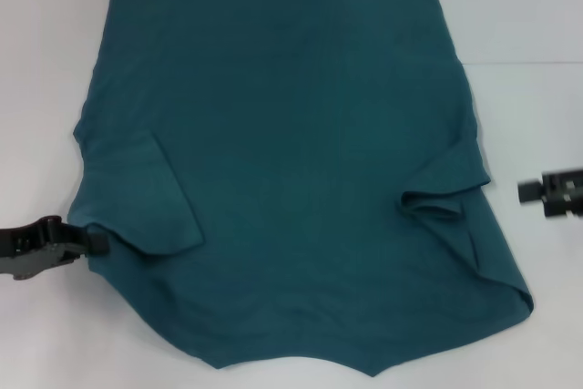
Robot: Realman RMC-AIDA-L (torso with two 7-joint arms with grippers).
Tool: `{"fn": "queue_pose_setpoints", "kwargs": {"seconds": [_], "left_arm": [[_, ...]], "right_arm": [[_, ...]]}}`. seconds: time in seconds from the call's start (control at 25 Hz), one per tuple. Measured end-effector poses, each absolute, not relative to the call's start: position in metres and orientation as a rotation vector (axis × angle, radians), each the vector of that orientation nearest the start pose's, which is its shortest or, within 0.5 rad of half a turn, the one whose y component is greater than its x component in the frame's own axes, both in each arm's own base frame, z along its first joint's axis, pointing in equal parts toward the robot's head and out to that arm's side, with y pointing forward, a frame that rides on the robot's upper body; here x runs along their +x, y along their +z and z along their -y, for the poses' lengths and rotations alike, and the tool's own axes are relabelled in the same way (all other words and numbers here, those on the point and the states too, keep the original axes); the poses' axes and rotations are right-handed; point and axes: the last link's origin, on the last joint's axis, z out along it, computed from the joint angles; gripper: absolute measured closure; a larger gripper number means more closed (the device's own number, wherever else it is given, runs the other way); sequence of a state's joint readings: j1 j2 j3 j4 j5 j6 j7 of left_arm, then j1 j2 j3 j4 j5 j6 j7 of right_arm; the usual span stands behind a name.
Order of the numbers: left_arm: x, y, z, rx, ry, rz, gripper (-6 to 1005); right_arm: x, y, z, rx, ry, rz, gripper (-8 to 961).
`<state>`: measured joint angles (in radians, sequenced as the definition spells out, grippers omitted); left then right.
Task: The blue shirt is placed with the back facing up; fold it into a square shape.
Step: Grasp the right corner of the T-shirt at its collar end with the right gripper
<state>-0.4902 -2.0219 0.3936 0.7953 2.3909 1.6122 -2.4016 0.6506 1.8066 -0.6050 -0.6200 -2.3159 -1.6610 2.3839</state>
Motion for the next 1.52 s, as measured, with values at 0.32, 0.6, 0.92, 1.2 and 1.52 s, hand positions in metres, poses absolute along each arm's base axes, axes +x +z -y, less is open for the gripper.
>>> {"fn": "queue_pose_setpoints", "kwargs": {"seconds": [0.32, 0.6, 0.92, 1.2, 1.52], "left_arm": [[-0.333, 0.062, -0.318, -2.004, -0.557, 1.969, 984], [-0.332, 0.063, -0.320, -1.995, -0.571, 1.968, 983], [-0.332, 0.063, -0.321, -1.989, -0.576, 1.969, 984], [-0.334, 0.064, -0.322, -1.966, -0.586, 1.976, 984], [-0.334, 0.063, -0.321, -1.958, -0.588, 1.983, 984]], "right_arm": [[0.311, 0.092, -0.345, -2.384, 0.137, -1.792, 103], [0.313, 0.079, -0.342, -2.446, 0.088, -1.712, 103], [0.315, 0.075, -0.345, -2.462, 0.011, -1.663, 103], [0.314, 0.068, -0.349, -2.413, 0.024, -1.704, 102], [0.310, 0.058, -0.348, -2.426, -0.092, -1.733, 102]]}}
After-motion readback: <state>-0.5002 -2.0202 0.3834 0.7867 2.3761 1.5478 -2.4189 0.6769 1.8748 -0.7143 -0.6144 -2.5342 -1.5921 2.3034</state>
